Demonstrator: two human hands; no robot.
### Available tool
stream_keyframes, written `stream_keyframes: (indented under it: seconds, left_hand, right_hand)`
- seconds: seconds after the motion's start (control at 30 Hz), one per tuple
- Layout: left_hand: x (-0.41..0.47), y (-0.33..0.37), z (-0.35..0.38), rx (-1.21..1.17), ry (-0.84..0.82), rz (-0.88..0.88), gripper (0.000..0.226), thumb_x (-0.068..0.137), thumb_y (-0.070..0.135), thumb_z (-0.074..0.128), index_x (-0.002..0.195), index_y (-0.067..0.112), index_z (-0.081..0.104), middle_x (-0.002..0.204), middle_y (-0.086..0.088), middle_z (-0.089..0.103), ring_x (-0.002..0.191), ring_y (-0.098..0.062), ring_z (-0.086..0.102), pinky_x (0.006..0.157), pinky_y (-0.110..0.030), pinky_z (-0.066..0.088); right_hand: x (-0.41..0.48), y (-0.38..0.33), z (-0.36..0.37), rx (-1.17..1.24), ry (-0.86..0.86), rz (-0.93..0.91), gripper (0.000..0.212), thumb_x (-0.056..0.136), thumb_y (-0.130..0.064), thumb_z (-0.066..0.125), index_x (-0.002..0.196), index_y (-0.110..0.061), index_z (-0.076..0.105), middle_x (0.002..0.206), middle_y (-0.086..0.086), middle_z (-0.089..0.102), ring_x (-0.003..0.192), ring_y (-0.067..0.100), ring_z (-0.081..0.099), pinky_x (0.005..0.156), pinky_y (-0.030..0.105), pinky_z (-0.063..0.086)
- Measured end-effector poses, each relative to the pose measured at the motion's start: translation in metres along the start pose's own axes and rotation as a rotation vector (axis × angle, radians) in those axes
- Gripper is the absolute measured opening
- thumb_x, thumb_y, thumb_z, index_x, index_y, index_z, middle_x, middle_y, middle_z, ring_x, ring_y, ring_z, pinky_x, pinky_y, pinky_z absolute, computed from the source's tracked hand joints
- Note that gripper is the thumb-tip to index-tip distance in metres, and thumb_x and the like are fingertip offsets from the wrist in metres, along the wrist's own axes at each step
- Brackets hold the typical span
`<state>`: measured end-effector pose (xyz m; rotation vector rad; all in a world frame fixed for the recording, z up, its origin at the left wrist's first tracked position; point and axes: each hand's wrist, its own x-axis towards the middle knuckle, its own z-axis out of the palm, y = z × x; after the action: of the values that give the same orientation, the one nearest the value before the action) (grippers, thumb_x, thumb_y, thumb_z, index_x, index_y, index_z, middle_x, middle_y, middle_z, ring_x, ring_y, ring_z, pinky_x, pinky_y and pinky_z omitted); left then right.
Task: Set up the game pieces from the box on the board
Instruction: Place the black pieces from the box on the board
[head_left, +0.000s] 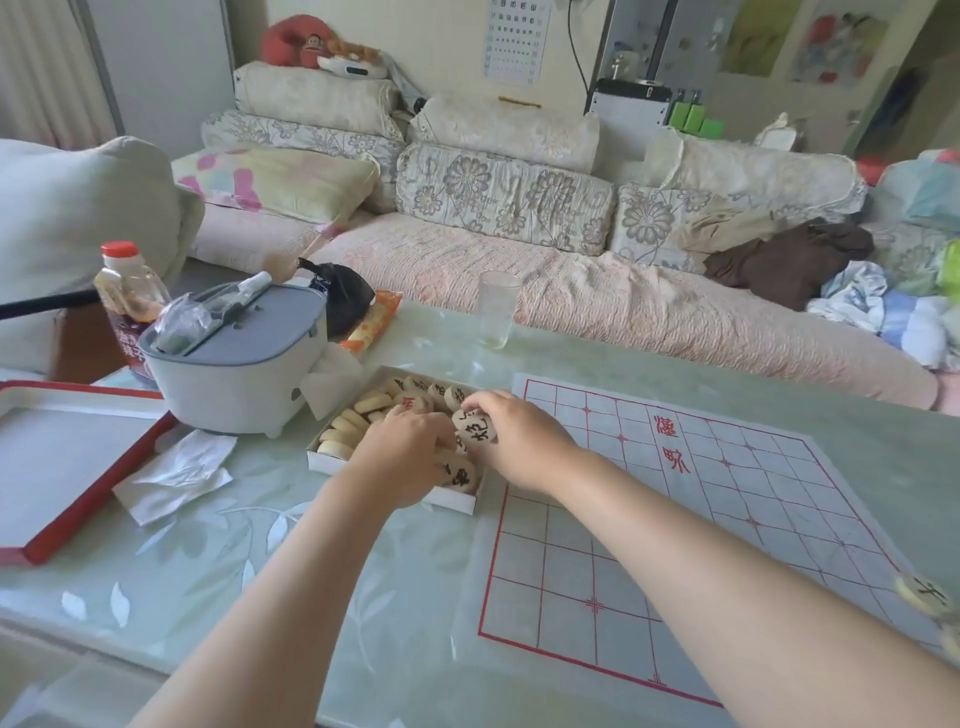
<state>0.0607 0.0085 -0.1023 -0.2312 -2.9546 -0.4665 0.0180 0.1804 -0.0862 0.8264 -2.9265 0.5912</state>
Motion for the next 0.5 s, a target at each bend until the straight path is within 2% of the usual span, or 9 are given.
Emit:
stream_keyframes:
  seconds: [0.1, 0.17, 0.23, 0.37, 0.5]
  left_hand:
    - [-0.001, 0.017, -0.006, -0.085, 0.013, -0.013, 0.023, 0.085, 0.027, 0.062, 0.108, 0.026, 0.06, 0.102, 0.003, 0.061, 0.098, -0.021, 0.055, 0.076, -0.03, 0.04]
    - [-0.001, 0.033, -0.009, -0.166, 0.008, -0.019, 0.021, 0.088, 0.028, 0.057, 0.11, 0.026, 0.057, 0.101, 0.006, 0.062, 0.091, -0.019, 0.057, 0.072, -0.03, 0.045]
    - [-0.001, 0.052, -0.007, -0.225, -0.013, -0.014, 0.019, 0.09, 0.027, 0.054, 0.109, 0.03, 0.054, 0.097, 0.008, 0.062, 0.08, -0.016, 0.057, 0.06, -0.025, 0.041]
    - [-0.002, 0.1, 0.012, -0.549, -0.162, 0.036, 0.022, 0.089, 0.016, 0.055, 0.097, 0.034, 0.064, 0.089, 0.006, 0.062, 0.059, -0.017, 0.05, 0.047, -0.023, 0.04]
    - [-0.005, 0.148, 0.032, -0.639, -0.282, 0.095, 0.024, 0.09, 0.017, 0.055, 0.092, 0.038, 0.066, 0.091, 0.006, 0.061, 0.053, -0.02, 0.044, 0.043, -0.023, 0.038]
  right_hand:
    - [-0.02, 0.013, -0.014, 0.056, 0.04, 0.023, 0.04, 0.092, -0.037, 0.065, 0.128, -0.027, 0.053, 0.132, -0.007, 0.055, 0.116, 0.013, 0.054, 0.092, 0.031, 0.045]
    - [-0.038, 0.024, -0.025, 0.077, 0.041, 0.066, 0.034, 0.091, -0.038, 0.066, 0.122, -0.027, 0.055, 0.123, -0.009, 0.057, 0.1, 0.01, 0.054, 0.081, 0.028, 0.042]
    - [-0.058, 0.037, -0.035, 0.107, 0.045, 0.121, 0.027, 0.089, -0.041, 0.067, 0.111, -0.027, 0.056, 0.111, -0.011, 0.057, 0.087, 0.008, 0.053, 0.072, 0.027, 0.042]
    - [-0.105, 0.067, -0.053, 0.142, 0.095, 0.243, 0.021, 0.084, -0.038, 0.074, 0.093, -0.025, 0.061, 0.087, -0.012, 0.054, 0.072, 0.004, 0.051, 0.06, 0.021, 0.038]
    - [-0.155, 0.101, -0.062, 0.159, 0.113, 0.348, 0.02, 0.083, -0.039, 0.075, 0.092, -0.026, 0.062, 0.084, -0.014, 0.053, 0.069, 0.003, 0.049, 0.057, 0.021, 0.037]
